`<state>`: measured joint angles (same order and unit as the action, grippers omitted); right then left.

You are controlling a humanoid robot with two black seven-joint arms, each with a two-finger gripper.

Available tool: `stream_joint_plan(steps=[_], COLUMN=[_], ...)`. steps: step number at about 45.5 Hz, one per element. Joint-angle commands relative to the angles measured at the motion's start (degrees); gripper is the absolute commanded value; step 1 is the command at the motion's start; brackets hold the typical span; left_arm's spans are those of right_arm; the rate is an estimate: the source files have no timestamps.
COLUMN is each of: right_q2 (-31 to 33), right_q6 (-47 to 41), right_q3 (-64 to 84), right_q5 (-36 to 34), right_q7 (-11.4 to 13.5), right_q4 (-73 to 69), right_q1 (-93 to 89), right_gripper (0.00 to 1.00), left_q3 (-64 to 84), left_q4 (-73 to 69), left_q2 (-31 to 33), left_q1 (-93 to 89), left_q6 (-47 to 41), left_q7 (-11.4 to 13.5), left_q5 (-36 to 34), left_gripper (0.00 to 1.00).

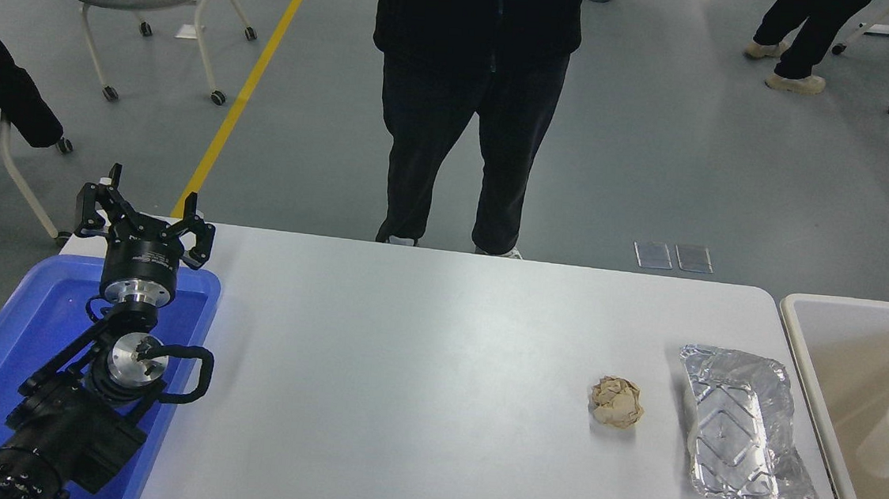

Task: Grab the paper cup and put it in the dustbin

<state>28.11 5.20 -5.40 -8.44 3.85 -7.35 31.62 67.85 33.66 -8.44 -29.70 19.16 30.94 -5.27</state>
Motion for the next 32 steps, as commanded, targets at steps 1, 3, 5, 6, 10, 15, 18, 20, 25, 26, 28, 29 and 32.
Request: stream_joint_plan(steps=[1,3,5,6,10,15,18,20,25,26,28,29,32], right_q2=[0.1,0.1,0.2,0.3,0.7,3.0,4.7,6.2,11.8,13.3,16.4,17.9,21.9], right_q6=[-0.4,-0.8,-1.6,-2.0,-4.1,-6.3,-7.4,-7.4,-7.0,-7.0,-6.8,-6.6,-6.7], right_q3=[0.6,0.6,0.7,0.7,0.7,0.7,0.7,0.7,0.6,0.6,0.6,0.6,0.5], right_q5=[0.1,0.2,0.5,0.8,1.3,1.7,2.6,3.9,9.0,10.3,12.6,13.8,17.2], right_q7=[0.1,0.2,0.2,0.2,0.2,0.3,0.3,0.3,0.1,0.1,0.1,0.1,0.2], right_q4=[-0.3,-0.5,-0.6,-0.7,-0.7,-1.4,-3.3,-5.4,-14.7,-16.9,-21.8,-24.1,-30.7], right_q1=[0.8,1.5,2.2,2.6,3.6,5.8,7.2,8.1,10.7,11.6,13.3,14.2,16.7], right_gripper=[1.0,1.0,1.0,1.0,1.0,1.0,1.0,1.0,1.0,1.0,1.0,1.0,1.0], left_q3=[0.0,0.0,0.0,0.0,0.0,0.0,0.0,0.0,0.0,0.0,0.0,0.0,0.0], left_q4=[0.0,0.0,0.0,0.0,0.0,0.0,0.0,0.0,0.0,0.0,0.0,0.0,0.0], left_q2=[0.0,0.0,0.0,0.0,0.0,0.0,0.0,0.0,0.0,0.0,0.0,0.0,0.0], left_q1=[0.0,0.0,0.0,0.0,0.0,0.0,0.0,0.0,0.0,0.0,0.0,0.0,0.0], left_q6=[0.0,0.0,0.0,0.0,0.0,0.0,0.0,0.0,0.0,0.0,0.0,0.0,0.0], left_q7=[0.0,0.0,0.1,0.0,0.0,0.1,0.0,0.0,0.0,0.0,0.0,0.0,0.0], left_q5=[0.0,0.0,0.0,0.0,0.0,0.0,0.0,0.0,0.0,0.0,0.0,0.0,0.0], left_gripper=[0.99,0.99,0.99,0.99,0.99,0.99,0.99,0.99,0.99,0.99,0.99,0.99,0.99])
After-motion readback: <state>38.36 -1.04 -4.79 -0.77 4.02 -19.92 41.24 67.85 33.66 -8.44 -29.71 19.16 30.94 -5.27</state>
